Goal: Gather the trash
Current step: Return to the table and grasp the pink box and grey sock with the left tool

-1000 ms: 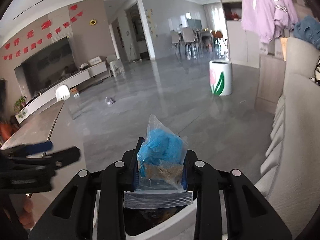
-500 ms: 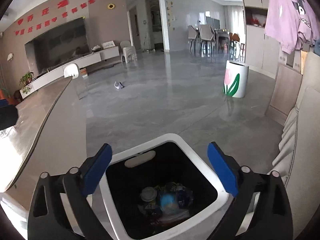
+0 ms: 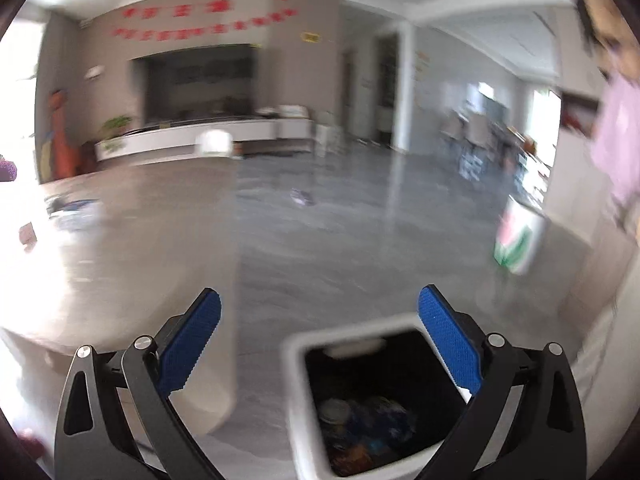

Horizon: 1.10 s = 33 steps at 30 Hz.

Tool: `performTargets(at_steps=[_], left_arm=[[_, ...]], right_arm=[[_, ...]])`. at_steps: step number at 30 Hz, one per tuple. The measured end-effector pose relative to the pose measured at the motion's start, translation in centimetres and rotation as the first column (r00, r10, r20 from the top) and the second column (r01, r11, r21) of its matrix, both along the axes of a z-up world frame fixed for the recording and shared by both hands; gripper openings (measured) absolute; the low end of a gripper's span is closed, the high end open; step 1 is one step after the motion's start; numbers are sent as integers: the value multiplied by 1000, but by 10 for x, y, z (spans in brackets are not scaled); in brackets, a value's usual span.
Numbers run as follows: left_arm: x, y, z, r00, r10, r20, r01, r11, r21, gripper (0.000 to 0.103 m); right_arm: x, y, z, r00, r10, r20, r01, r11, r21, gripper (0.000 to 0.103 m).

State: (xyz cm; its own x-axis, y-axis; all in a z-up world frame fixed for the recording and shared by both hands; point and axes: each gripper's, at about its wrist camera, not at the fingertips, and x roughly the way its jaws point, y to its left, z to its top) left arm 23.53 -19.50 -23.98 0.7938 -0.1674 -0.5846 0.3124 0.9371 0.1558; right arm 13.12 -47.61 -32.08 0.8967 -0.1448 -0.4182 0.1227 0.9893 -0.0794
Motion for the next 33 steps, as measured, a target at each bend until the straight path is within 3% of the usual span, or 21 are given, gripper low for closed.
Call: performTargets(at_steps=[4,9,14,16,19,25,31,33], left_arm=[[20,63,-5,995,97,1,-97,995,18,98],[36,131,-24,978,191,-90,-199,976,-85,98],[50,155,-58,927,324,-187,-354,922,-155,98],[55,154,-67,926,320,-202,-356,917,-180,98],[71,141,-78,923,343,-174,-366,923,-122,98],[114,135,-92,917,321,-237,-355,928,-117,98],[153,143,-97,893,347,-287,-396,908,-137,98],[169,146,-102,873,369,-318,-426,895,-130,98]], right_arm=[[24,70,31,989,147,-2,-147,989,-33,98],[71,156,67,945,328,-13,-328,942,-69,98],[114,218,76,918,395,-27,-395,910,-129,98],[123,226,73,915,401,-38,-403,907,-125,98],[138,236,66,911,407,-73,-413,901,-134,98],[160,234,42,920,373,-121,-388,911,-139,98],[175,223,33,926,353,-137,-368,923,-108,98],[179,222,31,926,350,-139,-365,924,-110,98]])
